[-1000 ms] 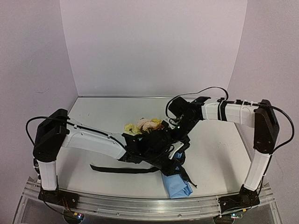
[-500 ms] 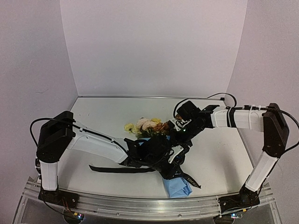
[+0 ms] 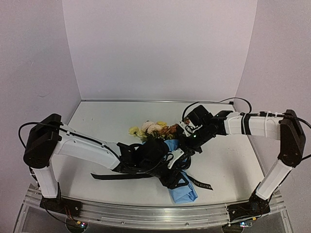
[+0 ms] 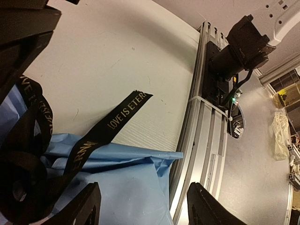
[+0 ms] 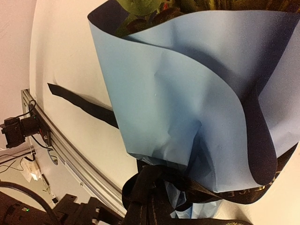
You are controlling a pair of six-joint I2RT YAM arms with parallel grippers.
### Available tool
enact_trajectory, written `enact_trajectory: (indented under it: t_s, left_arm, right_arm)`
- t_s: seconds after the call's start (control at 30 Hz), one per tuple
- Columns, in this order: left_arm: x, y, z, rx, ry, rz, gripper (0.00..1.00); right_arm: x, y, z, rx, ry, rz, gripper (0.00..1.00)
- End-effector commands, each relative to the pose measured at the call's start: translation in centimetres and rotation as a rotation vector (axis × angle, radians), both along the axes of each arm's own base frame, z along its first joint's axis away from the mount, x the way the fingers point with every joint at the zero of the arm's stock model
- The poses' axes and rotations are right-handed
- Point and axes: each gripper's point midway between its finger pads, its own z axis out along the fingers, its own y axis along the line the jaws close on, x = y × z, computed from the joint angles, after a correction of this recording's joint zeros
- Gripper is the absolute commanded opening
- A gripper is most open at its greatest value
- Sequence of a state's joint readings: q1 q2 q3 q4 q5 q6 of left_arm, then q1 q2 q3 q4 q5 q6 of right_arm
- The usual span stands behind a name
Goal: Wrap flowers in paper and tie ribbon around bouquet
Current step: Cross the half-tied ribbon over the folded bouquet.
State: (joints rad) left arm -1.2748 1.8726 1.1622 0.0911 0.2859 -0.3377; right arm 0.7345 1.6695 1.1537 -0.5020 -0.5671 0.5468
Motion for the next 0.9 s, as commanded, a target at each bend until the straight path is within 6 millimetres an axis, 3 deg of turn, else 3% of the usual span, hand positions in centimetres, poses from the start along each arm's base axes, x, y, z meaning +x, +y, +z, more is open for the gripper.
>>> enact_trajectory:
  t_s: [0.0,0.17,0.33,0.57,0.73,0.87]
  left_arm:
    - [0.1,0.5,3.9,-0.094,-0.032,0.000,0.66]
    - [0.9,2.1,6.4,-0.146,-0.050,0.052,0.64]
    - [4.3,5.0,8.9,-0.191,-0.049,0.162,0.54]
    - [9.6,7.5,7.3,-0.100,-0.076,0.253,0.45]
    - [10.1,6.6,5.5,-0.022,-0.086,0.195,0.45]
    - [9.9,5.4,5.3,-0.018,-0.083,0.130,0.49]
  right_arm:
    - [-0.6,-0.4,0.9,0.005,-0.024,0.030,0.00]
    - [-0.9,-0.6,1.0,-0.001,-0.036,0.056,0.00]
    - [-1.0,-0.2,1.6,0.010,-0.059,0.083,0.00]
    - [-1.2,-0.1,2.7,0.015,-0.110,0.117,0.00]
    - [-1.4,0.1,3.2,0.011,-0.141,0.135,0.00]
    - [-1.7,0.3,3.5,0.011,-0.158,0.153,0.00]
